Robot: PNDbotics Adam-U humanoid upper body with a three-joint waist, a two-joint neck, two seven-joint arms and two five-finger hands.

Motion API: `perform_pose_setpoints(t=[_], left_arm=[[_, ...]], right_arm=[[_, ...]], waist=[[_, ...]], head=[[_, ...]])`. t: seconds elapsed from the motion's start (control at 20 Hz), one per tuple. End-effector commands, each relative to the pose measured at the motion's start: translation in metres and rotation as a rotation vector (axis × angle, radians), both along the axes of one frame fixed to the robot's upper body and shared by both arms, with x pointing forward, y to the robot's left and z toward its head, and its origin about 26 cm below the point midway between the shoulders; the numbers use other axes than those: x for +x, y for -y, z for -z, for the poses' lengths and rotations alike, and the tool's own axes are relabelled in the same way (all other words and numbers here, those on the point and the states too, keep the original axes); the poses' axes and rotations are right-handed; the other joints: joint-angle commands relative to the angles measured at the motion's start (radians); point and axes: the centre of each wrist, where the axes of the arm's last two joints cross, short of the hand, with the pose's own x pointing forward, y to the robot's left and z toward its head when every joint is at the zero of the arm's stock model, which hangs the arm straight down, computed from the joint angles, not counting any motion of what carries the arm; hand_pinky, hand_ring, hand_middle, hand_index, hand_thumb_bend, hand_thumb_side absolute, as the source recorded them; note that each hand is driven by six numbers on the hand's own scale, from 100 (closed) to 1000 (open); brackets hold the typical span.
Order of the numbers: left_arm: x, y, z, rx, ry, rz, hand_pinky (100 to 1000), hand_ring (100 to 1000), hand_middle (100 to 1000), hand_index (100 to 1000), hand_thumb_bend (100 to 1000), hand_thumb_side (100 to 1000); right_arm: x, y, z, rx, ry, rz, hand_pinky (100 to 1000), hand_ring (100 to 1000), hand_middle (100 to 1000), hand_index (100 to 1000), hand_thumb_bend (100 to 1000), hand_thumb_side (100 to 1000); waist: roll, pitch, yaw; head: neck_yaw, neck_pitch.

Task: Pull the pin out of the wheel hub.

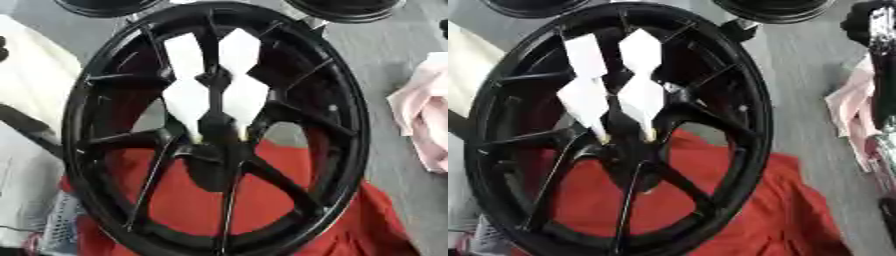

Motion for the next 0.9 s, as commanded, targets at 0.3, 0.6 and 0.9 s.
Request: perform_pose_setpoints(t=[0.3, 0.6, 0.9], left_arm=[[-0.002, -0.001, -0.011, 0.023, 0.036, -0.002, 822, 739, 650, 920, 174, 871], [-0.003, -0.001, -0.011, 0.028, 0.037, -0.004, 823, 739, 650, 920, 174, 870], [-0.003, -0.003, -0.011, 0.037, 0.033, -0.012, 823, 739, 650, 920, 173, 871]], right_arm=[[-0.002, 0.000, -0.009, -0.022, 0.035, -0.003, 789, 693, 596, 642, 100, 687], [-0.003, 0.005, -0.019, -0.089, 0.057, 0.006, 792, 699, 600, 647, 100, 632], [-0.008, 0.021, -0.042, -0.320, 0.077, 0.036, 800, 713, 610, 662, 100, 505]], waist=[[0.000, -0.016, -0.001], [-0.003, -0.019, -0.001], [-0.010, -0.021, -0.002]], head=[[0.003, 0.002], [0.005, -0.002], [0.007, -0.008]])
